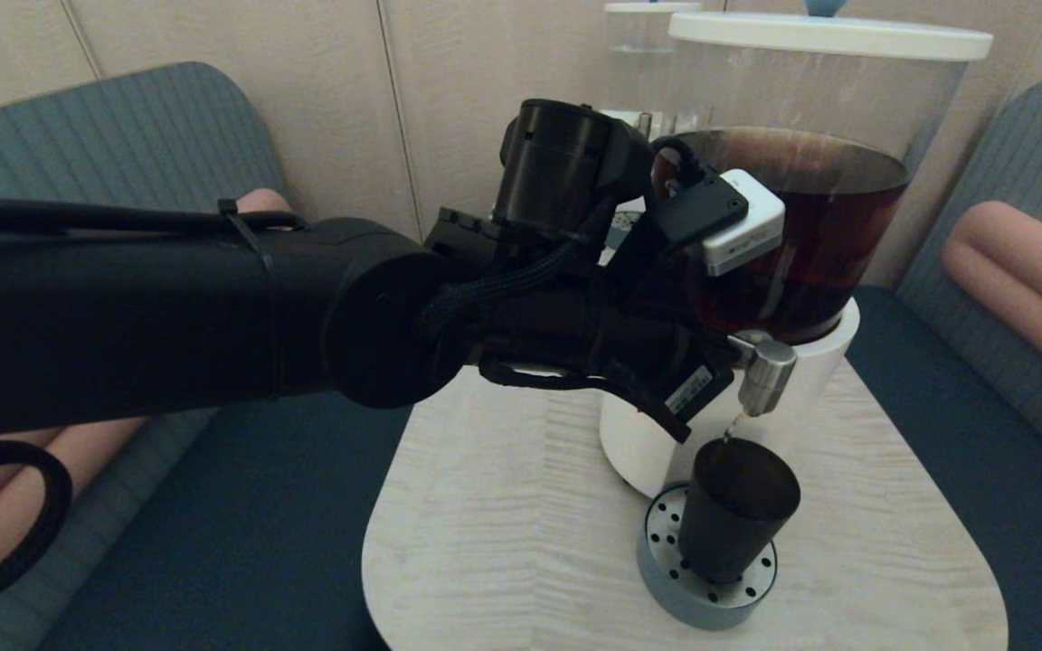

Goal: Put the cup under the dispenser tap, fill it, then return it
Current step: Turn off the faucet

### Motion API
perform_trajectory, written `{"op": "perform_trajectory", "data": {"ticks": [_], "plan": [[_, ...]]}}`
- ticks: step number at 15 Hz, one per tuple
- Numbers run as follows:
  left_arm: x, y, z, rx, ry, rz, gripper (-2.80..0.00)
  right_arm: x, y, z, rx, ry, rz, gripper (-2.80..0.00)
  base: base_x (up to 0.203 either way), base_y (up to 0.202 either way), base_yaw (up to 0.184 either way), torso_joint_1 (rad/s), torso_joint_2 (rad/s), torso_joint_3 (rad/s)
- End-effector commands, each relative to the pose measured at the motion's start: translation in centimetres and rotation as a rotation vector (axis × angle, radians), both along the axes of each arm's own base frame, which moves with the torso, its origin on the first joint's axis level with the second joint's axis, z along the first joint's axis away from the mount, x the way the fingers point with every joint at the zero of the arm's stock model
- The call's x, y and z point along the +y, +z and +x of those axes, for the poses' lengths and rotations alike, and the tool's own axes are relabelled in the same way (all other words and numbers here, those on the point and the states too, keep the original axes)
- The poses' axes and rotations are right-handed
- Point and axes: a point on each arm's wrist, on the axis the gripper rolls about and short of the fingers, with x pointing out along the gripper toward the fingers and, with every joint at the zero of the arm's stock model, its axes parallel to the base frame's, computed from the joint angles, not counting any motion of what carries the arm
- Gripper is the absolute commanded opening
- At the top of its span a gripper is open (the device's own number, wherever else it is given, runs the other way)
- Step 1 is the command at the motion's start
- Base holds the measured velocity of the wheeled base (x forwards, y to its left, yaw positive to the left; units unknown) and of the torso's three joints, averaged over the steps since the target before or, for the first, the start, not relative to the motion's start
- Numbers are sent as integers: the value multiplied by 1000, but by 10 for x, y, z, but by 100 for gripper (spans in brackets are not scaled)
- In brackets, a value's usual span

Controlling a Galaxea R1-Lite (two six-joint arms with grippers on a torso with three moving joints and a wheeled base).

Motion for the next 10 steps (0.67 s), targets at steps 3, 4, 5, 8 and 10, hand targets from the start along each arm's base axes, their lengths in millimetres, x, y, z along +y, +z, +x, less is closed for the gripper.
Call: {"op": "perform_trajectory", "data": {"ticks": [3,4,5,8,10], "plan": [[-4,2,-7,-10,-17,-8,-280,0,0,0,1,1,0,-280,0,0,0,0,0,0],[-6,3,-6,-16,-18,-13,-280,0,0,0,1,1,0,-280,0,0,0,0,0,0],[-7,2,-6,-15,-19,-12,-280,0,0,0,1,1,0,-280,0,0,0,0,0,0],[-8,2,-8,-16,-22,-13,-280,0,0,0,0,1,0,-280,0,0,0,0,0,0],[-8,2,-8,-16,-22,-12,-280,0,0,0,1,1,0,-280,0,0,0,0,0,0]]}}
